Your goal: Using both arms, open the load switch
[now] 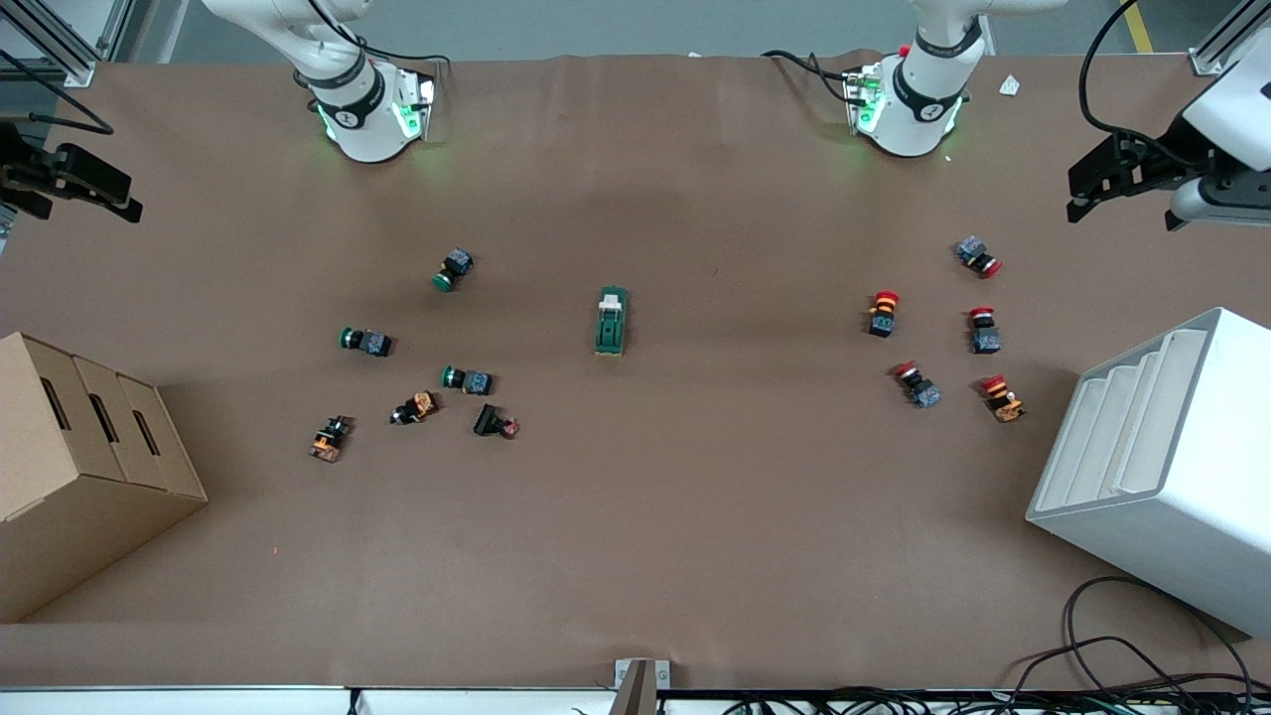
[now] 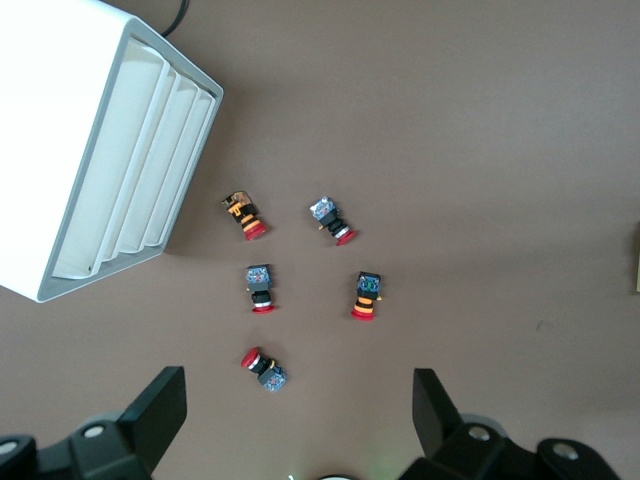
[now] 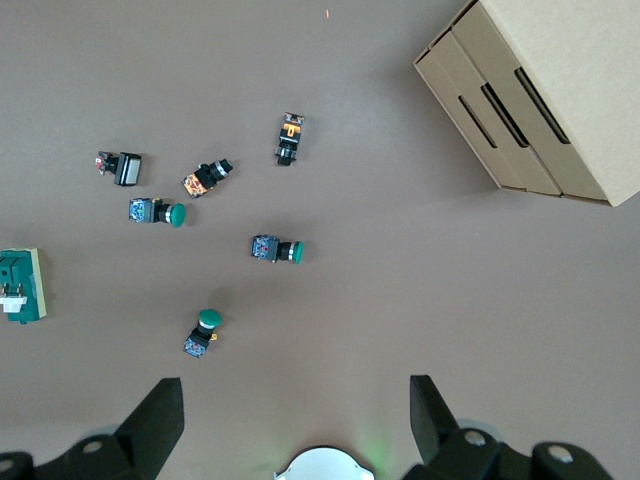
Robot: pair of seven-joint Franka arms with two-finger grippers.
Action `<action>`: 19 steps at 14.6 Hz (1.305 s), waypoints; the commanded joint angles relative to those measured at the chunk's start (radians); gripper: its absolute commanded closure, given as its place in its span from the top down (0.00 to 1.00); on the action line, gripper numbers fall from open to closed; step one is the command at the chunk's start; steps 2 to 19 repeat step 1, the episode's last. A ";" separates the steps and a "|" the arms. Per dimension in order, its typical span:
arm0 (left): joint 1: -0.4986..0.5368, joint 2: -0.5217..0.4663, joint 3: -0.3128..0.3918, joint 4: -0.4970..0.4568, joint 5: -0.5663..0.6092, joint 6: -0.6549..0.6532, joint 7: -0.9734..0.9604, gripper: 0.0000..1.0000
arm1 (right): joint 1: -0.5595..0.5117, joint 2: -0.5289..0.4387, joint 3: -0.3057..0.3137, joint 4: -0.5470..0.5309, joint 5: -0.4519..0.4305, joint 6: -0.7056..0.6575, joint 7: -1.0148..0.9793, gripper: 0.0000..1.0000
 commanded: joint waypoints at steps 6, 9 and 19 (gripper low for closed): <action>0.009 0.012 -0.008 0.026 0.014 -0.010 0.003 1.00 | -0.002 -0.035 0.000 -0.036 0.020 0.005 0.019 1.00; 0.009 0.012 -0.008 0.026 0.014 -0.010 0.003 1.00 | -0.002 -0.035 0.000 -0.036 0.020 0.005 0.019 1.00; 0.009 0.012 -0.008 0.026 0.014 -0.010 0.003 1.00 | -0.002 -0.035 0.000 -0.036 0.020 0.005 0.019 1.00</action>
